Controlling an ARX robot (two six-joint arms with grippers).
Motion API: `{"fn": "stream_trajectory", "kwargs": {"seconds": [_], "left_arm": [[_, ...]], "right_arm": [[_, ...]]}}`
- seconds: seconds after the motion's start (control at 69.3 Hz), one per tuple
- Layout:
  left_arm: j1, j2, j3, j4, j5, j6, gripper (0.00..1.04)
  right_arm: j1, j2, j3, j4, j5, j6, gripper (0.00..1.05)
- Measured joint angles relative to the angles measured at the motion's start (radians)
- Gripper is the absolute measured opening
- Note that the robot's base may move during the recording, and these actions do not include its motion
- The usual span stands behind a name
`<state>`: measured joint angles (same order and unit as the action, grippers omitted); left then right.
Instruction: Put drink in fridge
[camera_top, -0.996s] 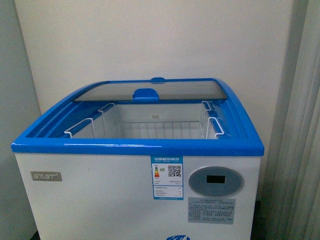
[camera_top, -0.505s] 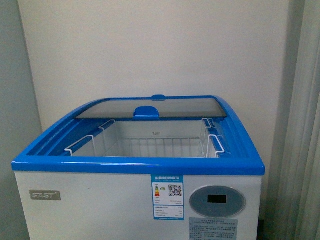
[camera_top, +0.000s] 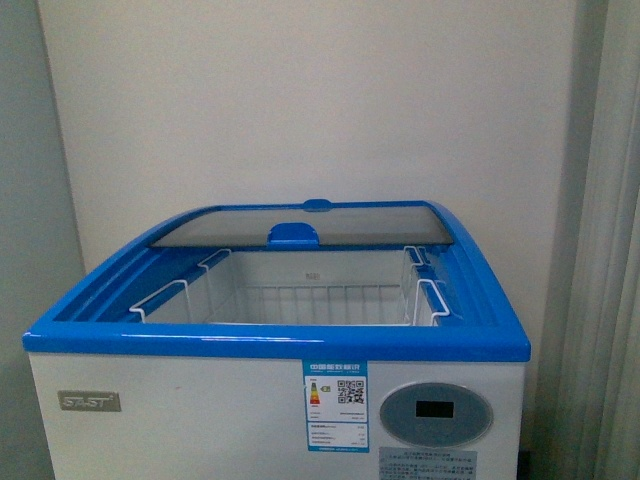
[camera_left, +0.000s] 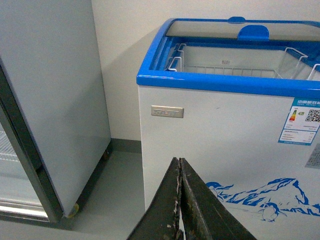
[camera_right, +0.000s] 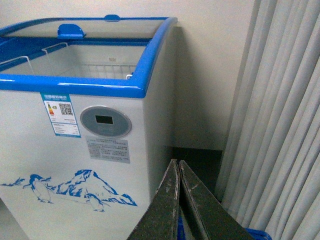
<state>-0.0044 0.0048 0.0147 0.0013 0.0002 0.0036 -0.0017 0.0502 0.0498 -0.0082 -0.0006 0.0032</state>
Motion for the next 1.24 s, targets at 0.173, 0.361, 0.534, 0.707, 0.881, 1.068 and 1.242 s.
{"fn": "stream_trajectory", "kwargs": {"seconds": [0.173,0.361,0.534,0.707,0.881,1.068,1.242], "left_arm": [[0.000,0.000,0.000,0.000,0.000,0.000,0.03],[0.000,0.000,0.000,0.000,0.000,-0.001,0.05],[0.000,0.000,0.000,0.000,0.000,-0.001,0.45],[0.000,0.000,0.000,0.000,0.000,-0.001,0.76],[0.000,0.000,0.000,0.000,0.000,-0.001,0.98],[0.000,0.000,0.000,0.000,0.000,-0.001,0.97],[0.000,0.000,0.000,0.000,0.000,-0.001,0.97]], "right_arm": [[0.000,-0.040,-0.034,0.005,-0.001,0.000,0.03],[0.000,-0.044,-0.034,0.006,-0.002,-0.001,0.06],[0.000,-0.044,-0.034,0.006,-0.001,-0.001,0.47],[0.000,-0.044,-0.034,0.006,-0.001,-0.001,0.76],[0.000,-0.044,-0.034,0.006,-0.001,0.000,0.98],[0.000,-0.044,-0.034,0.006,-0.001,0.000,0.97],[0.000,-0.044,-0.034,0.006,-0.001,0.000,0.97]]}}
